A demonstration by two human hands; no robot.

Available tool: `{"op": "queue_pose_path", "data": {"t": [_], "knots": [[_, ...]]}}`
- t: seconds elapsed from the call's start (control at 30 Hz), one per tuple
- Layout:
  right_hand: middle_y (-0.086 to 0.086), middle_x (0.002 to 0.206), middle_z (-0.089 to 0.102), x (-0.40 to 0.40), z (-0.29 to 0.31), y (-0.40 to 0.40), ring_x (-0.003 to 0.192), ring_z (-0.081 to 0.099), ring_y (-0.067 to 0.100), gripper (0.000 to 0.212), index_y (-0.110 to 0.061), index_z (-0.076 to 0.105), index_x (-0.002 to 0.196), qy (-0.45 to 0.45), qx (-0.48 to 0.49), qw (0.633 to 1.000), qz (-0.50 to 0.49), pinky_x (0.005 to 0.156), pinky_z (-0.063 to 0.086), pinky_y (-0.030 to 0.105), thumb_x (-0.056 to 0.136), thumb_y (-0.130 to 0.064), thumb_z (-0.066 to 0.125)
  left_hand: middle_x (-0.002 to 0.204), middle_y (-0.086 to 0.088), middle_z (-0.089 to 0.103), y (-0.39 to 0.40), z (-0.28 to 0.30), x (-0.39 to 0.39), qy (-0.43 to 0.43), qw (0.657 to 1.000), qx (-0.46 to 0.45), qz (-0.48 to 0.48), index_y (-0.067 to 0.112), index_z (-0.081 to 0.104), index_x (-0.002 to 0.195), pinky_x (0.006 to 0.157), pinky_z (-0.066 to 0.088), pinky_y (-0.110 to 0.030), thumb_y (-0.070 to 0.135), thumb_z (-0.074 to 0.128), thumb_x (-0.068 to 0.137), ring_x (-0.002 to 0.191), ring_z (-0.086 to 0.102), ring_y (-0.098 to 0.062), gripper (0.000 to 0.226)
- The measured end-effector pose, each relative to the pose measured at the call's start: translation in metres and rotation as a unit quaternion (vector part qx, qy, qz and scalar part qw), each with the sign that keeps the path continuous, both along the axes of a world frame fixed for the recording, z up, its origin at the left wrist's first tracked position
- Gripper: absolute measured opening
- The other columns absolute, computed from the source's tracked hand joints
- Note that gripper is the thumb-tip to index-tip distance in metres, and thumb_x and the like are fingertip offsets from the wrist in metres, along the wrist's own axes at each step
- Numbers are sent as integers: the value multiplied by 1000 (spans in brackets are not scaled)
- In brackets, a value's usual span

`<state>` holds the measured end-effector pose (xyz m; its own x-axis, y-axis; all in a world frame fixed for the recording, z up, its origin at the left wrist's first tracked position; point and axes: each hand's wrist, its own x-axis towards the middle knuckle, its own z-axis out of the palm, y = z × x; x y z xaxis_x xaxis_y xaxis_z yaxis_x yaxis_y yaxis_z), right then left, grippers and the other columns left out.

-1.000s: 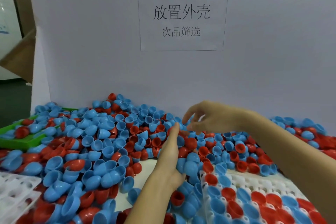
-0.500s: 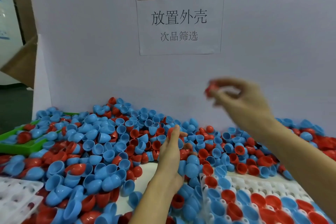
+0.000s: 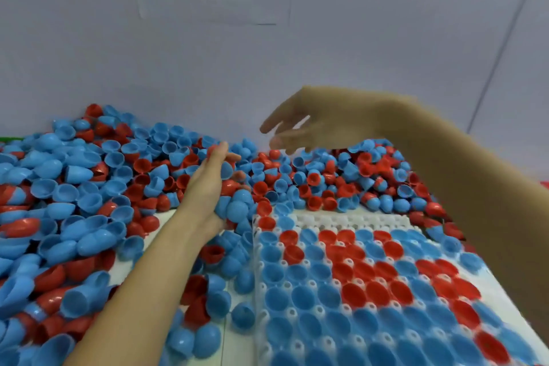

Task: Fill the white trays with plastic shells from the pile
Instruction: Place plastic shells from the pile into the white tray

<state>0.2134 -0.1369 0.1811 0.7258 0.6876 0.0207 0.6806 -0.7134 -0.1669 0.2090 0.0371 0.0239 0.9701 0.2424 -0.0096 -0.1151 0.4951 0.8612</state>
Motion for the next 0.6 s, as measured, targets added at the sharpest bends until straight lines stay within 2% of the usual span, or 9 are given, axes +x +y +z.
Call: {"op": "queue_pose_path", "data": {"t": [0.13,0.23,0.3,0.4,0.47,0.53,0.6], "knots": [[-23,94,73,-25,-22,-71,90,65,-10,32,-45,66,118,45,-40,998,-35,94,49,24,89,-57,59,74,-1,64,-15,7,-6,-23,998,52,-13,22,65,82,52,54,-27,52,60,95,59,62,-11,33],[-21,88,74,-38,-39,-106,87,67,-5,25,-43,67,113,77,-34,996,-43,89,52,28,91,-52,62,78,-2,64,-26,20,-16,-42,995,88,-19,22,62,90,52,55,-26,53,59,95,57,63,-11,32],[-17,85,74,-46,-49,-125,82,69,-2,19,-39,69,109,91,-9,995,-45,86,55,30,92,-44,64,71,1,65,-35,27,-25,-57,994,96,-22,23,61,87,52,55,-27,54,59,94,55,62,-10,32],[-16,82,73,-60,-63,-147,77,69,-1,12,-36,70,104,112,17,993,-42,77,55,25,92,-35,68,65,3,66,-46,32,-38,-74,991,114,-20,23,62,82,52,55,-26,53,59,95,53,60,-11,33],[-15,85,73,-68,-72,-159,77,69,0,10,-34,71,101,129,30,990,-39,76,56,26,92,-31,70,66,2,66,-52,31,-47,-76,989,126,-23,22,63,84,52,55,-26,53,60,94,54,61,-13,32],[-15,86,72,-78,-77,-166,78,69,2,8,-32,72,97,134,37,990,-32,77,57,25,91,-28,71,66,-1,65,-55,27,-56,-67,991,114,-33,22,63,85,51,55,-26,52,61,94,54,61,-15,32],[-17,84,72,-88,-82,-173,76,68,1,7,-33,72,93,147,43,988,-21,74,55,18,90,-27,72,66,-3,64,-58,19,-65,-52,993,93,-43,22,64,82,51,54,-26,52,63,93,52,60,-15,32]]}}
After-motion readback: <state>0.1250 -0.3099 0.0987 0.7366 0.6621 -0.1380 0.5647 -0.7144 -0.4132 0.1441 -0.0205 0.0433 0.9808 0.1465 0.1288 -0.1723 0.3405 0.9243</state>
